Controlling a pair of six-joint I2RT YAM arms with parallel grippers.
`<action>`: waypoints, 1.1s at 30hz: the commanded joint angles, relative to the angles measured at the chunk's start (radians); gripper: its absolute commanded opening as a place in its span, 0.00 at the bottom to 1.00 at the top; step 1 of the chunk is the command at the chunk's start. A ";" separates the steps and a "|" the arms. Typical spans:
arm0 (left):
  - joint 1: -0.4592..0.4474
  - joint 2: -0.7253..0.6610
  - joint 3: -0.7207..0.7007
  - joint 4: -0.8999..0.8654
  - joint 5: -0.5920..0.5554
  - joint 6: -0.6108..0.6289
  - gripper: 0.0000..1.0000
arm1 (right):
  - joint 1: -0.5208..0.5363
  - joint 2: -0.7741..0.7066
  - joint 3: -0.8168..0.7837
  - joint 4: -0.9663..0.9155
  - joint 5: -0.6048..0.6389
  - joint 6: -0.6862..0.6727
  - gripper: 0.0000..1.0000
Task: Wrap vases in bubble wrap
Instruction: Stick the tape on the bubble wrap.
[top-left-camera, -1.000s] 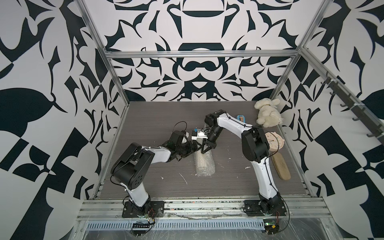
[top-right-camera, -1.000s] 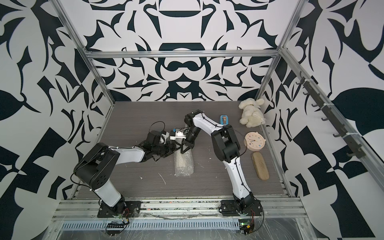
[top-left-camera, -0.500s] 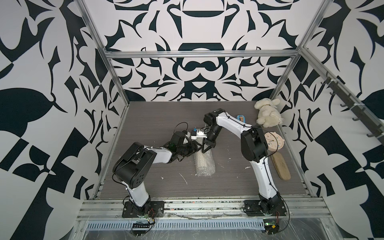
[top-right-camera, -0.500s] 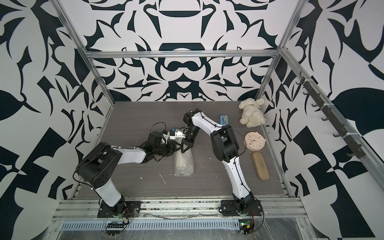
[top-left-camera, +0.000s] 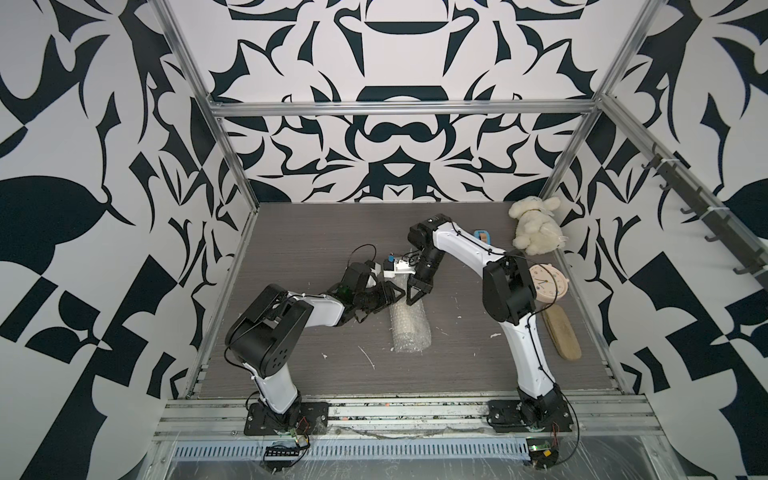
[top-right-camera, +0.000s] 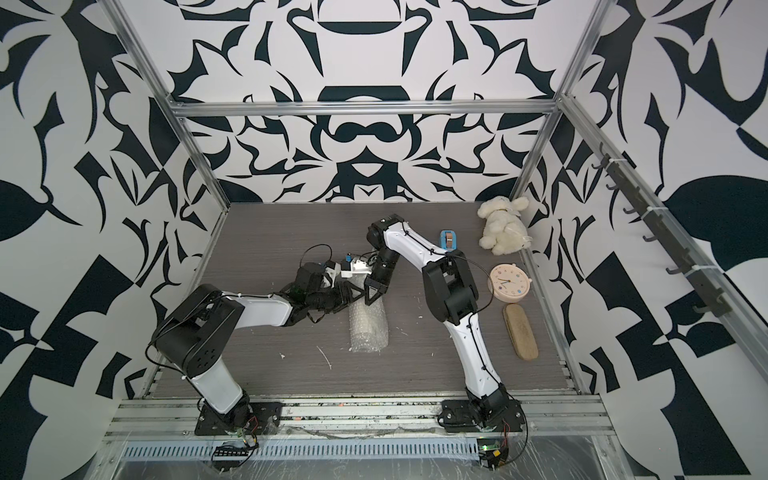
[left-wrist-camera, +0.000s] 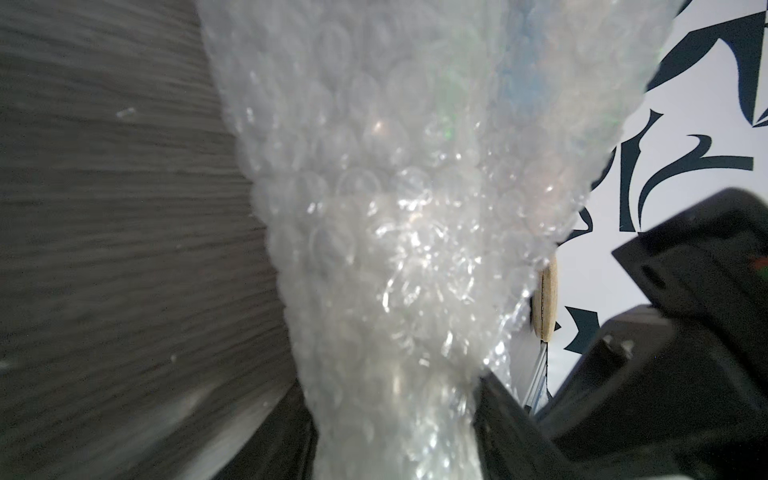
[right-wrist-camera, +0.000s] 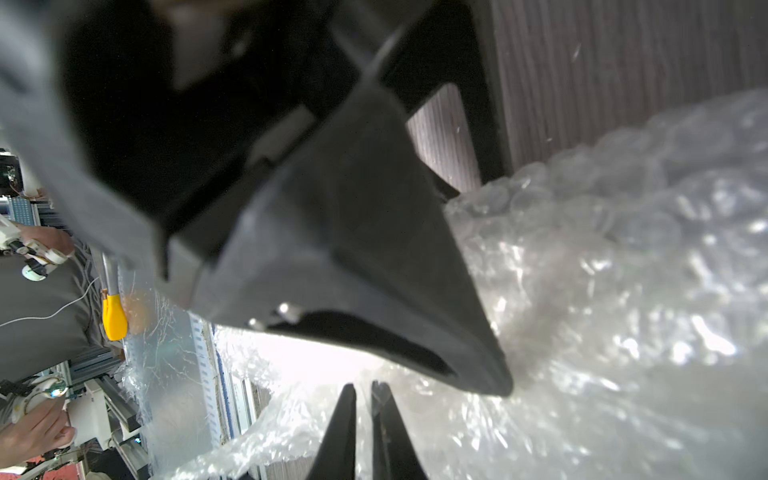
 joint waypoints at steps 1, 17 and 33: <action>0.002 0.018 -0.010 -0.127 -0.066 0.031 0.59 | -0.006 -0.041 0.029 -0.061 0.022 0.017 0.17; 0.001 0.011 -0.017 -0.119 -0.065 0.027 0.61 | 0.001 -0.106 -0.065 0.049 0.104 0.093 0.48; 0.000 0.007 -0.034 -0.090 -0.054 0.019 0.60 | -0.018 -0.088 -0.111 0.102 0.085 0.134 0.48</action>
